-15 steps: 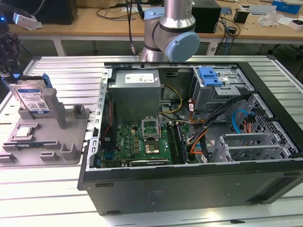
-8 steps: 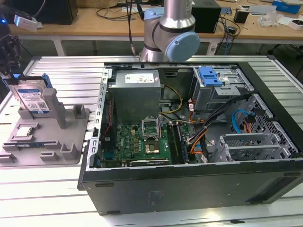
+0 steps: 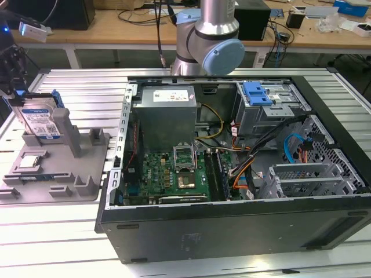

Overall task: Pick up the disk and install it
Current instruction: 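Pick up the disk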

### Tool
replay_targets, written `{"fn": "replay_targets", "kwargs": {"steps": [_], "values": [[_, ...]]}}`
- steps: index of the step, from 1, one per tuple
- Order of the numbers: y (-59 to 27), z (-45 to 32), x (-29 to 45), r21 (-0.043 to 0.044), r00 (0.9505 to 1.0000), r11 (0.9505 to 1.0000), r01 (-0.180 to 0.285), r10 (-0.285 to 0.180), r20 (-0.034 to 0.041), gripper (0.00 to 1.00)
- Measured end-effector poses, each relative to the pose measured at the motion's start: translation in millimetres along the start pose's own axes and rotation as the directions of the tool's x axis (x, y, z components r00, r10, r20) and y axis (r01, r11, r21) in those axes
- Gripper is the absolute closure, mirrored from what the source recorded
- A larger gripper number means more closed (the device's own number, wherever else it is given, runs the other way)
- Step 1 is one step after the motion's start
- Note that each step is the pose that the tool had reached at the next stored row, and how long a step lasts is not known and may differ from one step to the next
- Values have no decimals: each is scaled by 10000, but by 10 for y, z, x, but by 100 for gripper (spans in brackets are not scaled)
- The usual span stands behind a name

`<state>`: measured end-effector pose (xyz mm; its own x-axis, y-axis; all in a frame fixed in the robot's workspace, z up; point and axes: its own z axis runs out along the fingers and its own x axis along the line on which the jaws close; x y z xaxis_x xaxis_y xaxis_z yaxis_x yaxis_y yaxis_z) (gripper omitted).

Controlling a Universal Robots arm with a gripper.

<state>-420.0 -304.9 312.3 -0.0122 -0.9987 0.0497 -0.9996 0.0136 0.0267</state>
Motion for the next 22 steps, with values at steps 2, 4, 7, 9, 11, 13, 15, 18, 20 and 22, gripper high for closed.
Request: {"fn": "replay_targets", "kwargs": {"steps": [2, 4, 7, 9, 11, 13, 15, 18, 20, 22], "values": [[-1, 20, -1, 0, 10000, 10000, 0, 0, 0, 56], [-1, 33, -2, 0, 10000, 10000, 0, 0, 0, 56], [-2, 66, -3, 0, 10000, 10000, 0, 0, 0, 56], [-2, 90, -5, 0, 10000, 10000, 0, 0, 0, 56], [-3, 110, -6, 0, 10000, 10000, 0, 0, 0, 56], [-3, 116, -6, -2, 10000, 10000, 1, -1, -1, 56], [-3, 122, -6, 0, 10000, 10000, 0, 0, 0, 56], [-3, 127, -6, 1, 10000, 10000, 0, 0, 0, 56], [-3, 129, -6, 0, 10000, 10000, 0, 0, 0, 56], [-3, 131, -7, 7, 10000, 10000, 0, 0, 0, 56]]}}
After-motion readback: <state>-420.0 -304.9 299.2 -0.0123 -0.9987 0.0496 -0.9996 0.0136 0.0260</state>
